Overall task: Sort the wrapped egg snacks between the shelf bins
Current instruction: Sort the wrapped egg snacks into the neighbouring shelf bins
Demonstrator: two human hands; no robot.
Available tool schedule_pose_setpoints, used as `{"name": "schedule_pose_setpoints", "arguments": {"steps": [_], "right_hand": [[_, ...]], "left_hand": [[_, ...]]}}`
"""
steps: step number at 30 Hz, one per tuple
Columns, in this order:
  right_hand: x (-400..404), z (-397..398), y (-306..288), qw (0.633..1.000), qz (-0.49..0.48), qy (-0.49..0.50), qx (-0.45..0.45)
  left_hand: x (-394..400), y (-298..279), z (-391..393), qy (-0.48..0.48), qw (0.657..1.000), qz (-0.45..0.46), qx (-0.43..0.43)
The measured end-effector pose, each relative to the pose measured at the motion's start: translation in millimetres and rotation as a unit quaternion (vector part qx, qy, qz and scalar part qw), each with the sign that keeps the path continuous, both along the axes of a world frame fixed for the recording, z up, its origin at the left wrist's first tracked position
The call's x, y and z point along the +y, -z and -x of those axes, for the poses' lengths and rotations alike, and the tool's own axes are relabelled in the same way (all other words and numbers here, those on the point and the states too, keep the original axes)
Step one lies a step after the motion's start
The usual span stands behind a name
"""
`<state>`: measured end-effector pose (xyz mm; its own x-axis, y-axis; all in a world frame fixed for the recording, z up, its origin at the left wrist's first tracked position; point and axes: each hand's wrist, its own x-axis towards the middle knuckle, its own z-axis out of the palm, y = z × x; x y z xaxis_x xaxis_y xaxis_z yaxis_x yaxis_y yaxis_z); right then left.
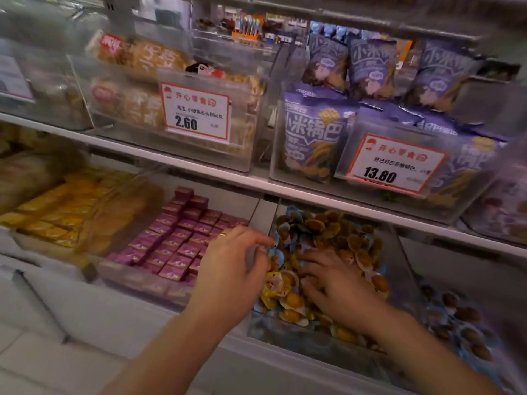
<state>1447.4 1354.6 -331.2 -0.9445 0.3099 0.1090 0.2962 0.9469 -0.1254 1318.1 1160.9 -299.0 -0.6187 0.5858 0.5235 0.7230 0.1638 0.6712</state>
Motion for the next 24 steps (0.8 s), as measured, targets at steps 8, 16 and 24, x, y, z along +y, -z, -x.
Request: {"name": "schedule_pose_setpoints", "arguments": {"steps": [8, 16, 24], "right_hand": [[15.3, 56.6, -35.5, 0.987, 0.113, 0.111, 0.028], [2.8, 108.1, -17.3, 0.984, 0.116, 0.115, -0.074], [8.5, 68.0, -10.8, 0.956, 0.234, 0.122, 0.129]], "left_hand": [[-3.1, -6.2, 4.5, -0.004, 1.0, -0.008, -0.02], [0.1, -6.7, 4.8, -0.006, 0.999, 0.005, -0.049], [0.3, -6.7, 3.9, -0.003, 0.999, -0.017, -0.045]]}}
